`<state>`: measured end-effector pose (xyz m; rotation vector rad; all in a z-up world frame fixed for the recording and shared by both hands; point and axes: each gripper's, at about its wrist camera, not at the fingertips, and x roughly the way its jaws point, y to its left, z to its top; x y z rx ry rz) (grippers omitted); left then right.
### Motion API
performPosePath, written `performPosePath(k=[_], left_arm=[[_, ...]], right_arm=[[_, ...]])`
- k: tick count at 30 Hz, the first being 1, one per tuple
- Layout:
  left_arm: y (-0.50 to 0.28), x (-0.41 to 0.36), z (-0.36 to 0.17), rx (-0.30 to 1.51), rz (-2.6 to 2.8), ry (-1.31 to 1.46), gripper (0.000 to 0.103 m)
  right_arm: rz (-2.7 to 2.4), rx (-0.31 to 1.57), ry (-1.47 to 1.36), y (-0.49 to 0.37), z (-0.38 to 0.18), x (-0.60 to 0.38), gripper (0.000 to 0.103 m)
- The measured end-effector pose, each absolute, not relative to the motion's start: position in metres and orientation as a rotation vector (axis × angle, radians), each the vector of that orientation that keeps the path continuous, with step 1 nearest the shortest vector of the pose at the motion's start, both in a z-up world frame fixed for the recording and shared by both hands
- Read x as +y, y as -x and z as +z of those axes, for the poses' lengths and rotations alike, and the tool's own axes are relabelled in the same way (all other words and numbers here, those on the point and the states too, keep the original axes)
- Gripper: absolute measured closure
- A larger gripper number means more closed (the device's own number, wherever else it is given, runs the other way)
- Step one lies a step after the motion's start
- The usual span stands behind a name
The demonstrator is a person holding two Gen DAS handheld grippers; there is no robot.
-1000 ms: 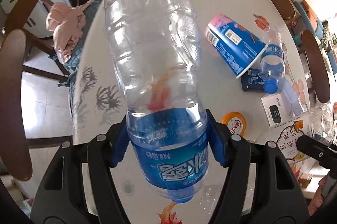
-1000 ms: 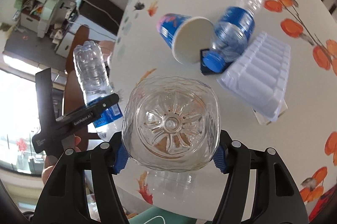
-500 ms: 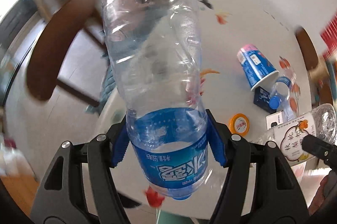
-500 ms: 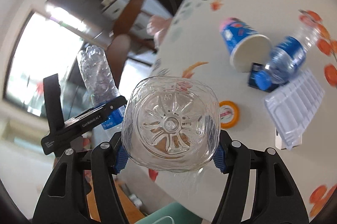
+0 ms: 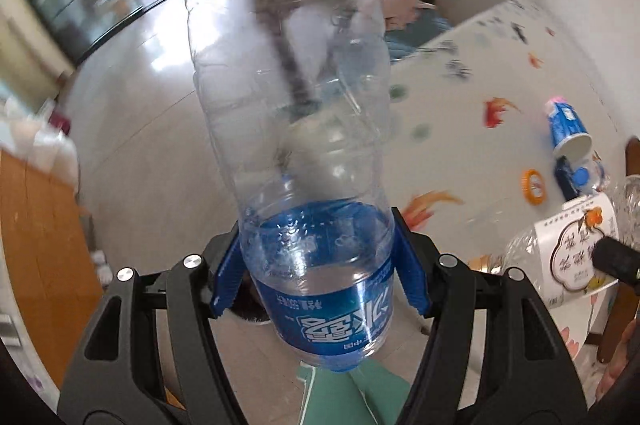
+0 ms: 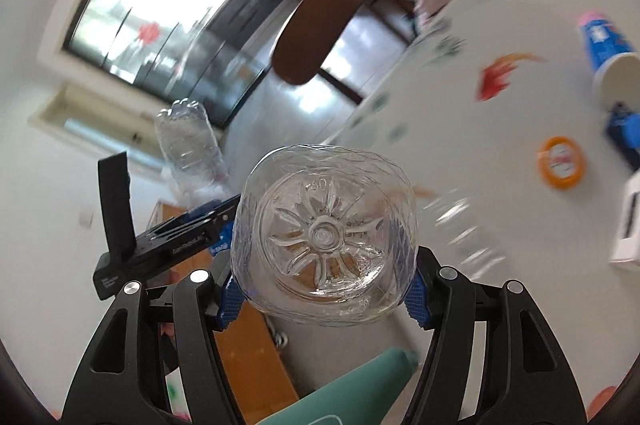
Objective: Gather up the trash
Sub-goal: 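Lift both bottles and carry them over the grey trash bin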
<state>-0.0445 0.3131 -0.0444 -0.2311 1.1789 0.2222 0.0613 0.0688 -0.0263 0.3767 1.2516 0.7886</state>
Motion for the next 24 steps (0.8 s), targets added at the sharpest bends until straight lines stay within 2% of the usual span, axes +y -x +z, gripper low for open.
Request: performPosePath(k=[12,24], left_arm=[[0.151,0.424,-0.101,1.272,0.361,0.326,0.041],[0.194,0.479,-0.185,1.39,0.375,0.374,0.041]], right_arm=[[0.91,1.413,-0.182,0.007,-0.071,0.221,0.039],[0.861,1.566,-0.1,0.041,-0.161,0.288,0.039]])
